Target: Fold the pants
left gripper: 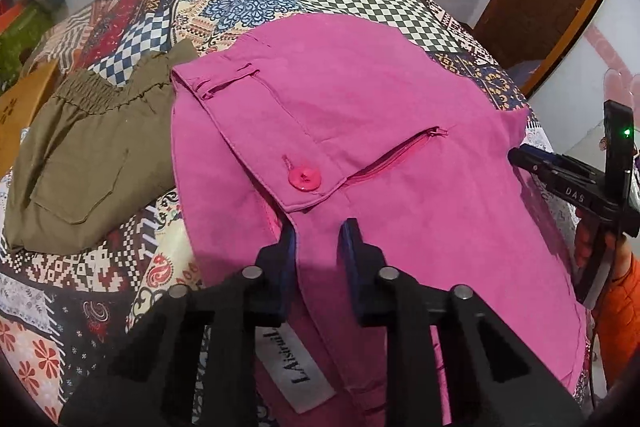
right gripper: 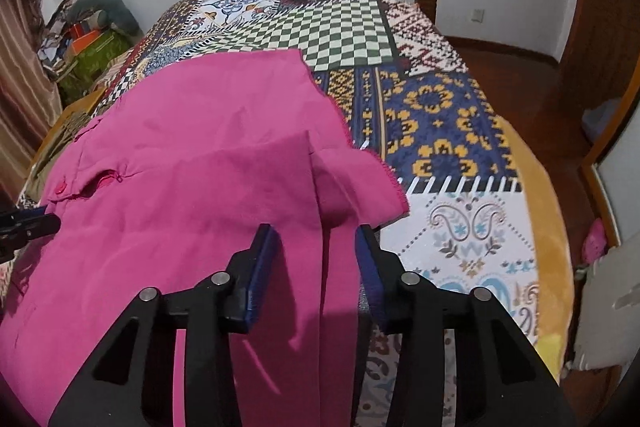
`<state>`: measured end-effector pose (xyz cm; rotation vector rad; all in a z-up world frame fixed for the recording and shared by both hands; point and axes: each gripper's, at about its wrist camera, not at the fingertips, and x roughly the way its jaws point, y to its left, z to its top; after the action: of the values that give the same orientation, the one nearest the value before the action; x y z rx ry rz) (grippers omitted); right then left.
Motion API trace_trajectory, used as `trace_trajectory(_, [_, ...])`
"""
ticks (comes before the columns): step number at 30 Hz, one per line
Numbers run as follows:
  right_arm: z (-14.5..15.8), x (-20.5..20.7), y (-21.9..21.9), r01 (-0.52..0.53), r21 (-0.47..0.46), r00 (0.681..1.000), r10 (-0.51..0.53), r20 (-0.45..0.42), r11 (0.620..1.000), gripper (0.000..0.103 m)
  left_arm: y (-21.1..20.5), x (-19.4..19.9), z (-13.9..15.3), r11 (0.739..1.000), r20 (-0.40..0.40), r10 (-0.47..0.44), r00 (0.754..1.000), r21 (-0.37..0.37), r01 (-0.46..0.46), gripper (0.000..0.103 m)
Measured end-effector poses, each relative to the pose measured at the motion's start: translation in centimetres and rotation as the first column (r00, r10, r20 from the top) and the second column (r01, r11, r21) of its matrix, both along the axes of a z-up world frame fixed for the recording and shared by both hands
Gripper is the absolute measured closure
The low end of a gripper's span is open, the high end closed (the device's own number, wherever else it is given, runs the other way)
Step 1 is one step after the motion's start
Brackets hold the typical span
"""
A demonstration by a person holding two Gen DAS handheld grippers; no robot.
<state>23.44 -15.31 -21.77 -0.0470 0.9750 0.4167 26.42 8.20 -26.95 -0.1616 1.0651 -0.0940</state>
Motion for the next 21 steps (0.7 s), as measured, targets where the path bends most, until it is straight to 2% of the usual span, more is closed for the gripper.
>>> trace_trajectory(4, [-0.4, -0.2, 0.5, -0.038, 0.015, 0.999, 0.039, -0.038, 0.999, 0.088, -0.1, 0.3, 0.1, 1.0, 0.004, -0.002, 1.0, 0.005, 0.002, 0.093])
trace_trajectory(10, [-0.5, -0.8, 0.8, -0.051, -0.011, 0.998, 0.05, -0.037, 0.999, 0.094, 0.5, 0.9, 0.3, 1.0, 0.013, 0.008, 1.0, 0.014, -0.008, 0.1])
trace_trajectory(14, [-0.6, -1.3, 0.3, -0.043, 0.002, 0.998, 0.043, -0.053, 0.999, 0.096, 1.1, 1.7, 0.6, 1.0, 0.019, 0.009, 1.0, 0.028, -0.009, 0.1])
trace_trajectory(21, [-0.5, -2.4, -0.1, -0.035, 0.019, 0.996, 0.036, -0.076, 0.999, 0.096, 1.2, 3.1, -0.1, 0.999, -0.018, 0.001, 1.0, 0.046, 0.0, 0.1])
